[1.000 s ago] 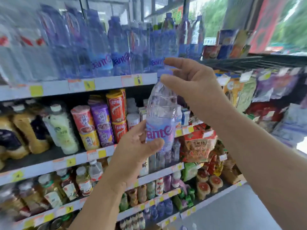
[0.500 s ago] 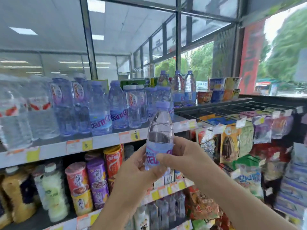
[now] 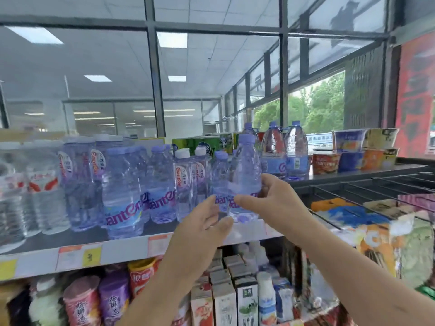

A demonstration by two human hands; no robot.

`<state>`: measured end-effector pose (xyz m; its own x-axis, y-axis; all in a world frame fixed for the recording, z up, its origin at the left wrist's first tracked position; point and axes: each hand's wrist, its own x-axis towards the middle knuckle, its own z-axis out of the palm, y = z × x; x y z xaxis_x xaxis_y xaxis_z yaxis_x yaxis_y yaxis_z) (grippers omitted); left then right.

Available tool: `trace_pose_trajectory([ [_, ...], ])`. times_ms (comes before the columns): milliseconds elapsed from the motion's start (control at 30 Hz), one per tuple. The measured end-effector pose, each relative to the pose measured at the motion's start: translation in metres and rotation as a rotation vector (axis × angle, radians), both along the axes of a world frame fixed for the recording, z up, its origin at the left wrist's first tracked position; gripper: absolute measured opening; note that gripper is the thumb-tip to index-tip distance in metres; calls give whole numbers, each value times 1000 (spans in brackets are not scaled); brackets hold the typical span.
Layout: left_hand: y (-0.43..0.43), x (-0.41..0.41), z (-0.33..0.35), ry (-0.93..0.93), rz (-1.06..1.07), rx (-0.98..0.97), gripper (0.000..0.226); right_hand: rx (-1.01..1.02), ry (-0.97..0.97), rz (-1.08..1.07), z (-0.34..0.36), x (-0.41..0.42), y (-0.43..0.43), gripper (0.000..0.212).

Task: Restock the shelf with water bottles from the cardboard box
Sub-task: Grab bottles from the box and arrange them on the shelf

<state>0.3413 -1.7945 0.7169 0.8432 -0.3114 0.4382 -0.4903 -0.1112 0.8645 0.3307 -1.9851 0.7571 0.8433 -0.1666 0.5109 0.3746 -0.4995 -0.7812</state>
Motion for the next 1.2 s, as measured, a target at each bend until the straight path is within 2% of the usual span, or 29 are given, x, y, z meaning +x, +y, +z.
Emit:
trace_pose_trajectory([
  [67, -9, 15, 6, -5, 33, 29, 61, -28, 22, -18, 1, 28, -7, 36],
  [200, -20, 39, 7, 12, 137, 84, 62, -81, 64, -32, -9, 65, -7, 41],
  [267, -25, 45, 10, 50, 176, 130, 68, -104, 75, -35, -15, 76, -6, 37],
  [400, -30, 58, 12, 112, 187, 148, 84, -132, 124, -16, -26, 90, -10, 44],
  [500, -39, 62, 12, 99, 187, 178, 67, -125, 113, 12, -28, 95, -14, 38],
  [567, -43, 63, 16, 85, 197, 147, 58, -134, 92, 10, -29, 97, -14, 34],
  [700, -48, 66, 22, 114, 200, 114, 60, -173, 93, -7, -29, 100, -10, 45],
  [800, -49, 67, 21, 116, 217, 82, 52, -190, 104, 1, -30, 101, -11, 47],
  [933, -48, 65, 19, 111, 253, 70, 57, -234, 85, -19, -32, 98, -10, 42],
  [1100, -45, 57, 18, 116, 243, 48, 59, -246, 75, -32, -31, 86, -8, 63],
  [1200, -38, 49, 15, 94, 251, 20, 56, -181, -3, -118, -33, 64, -6, 58],
])
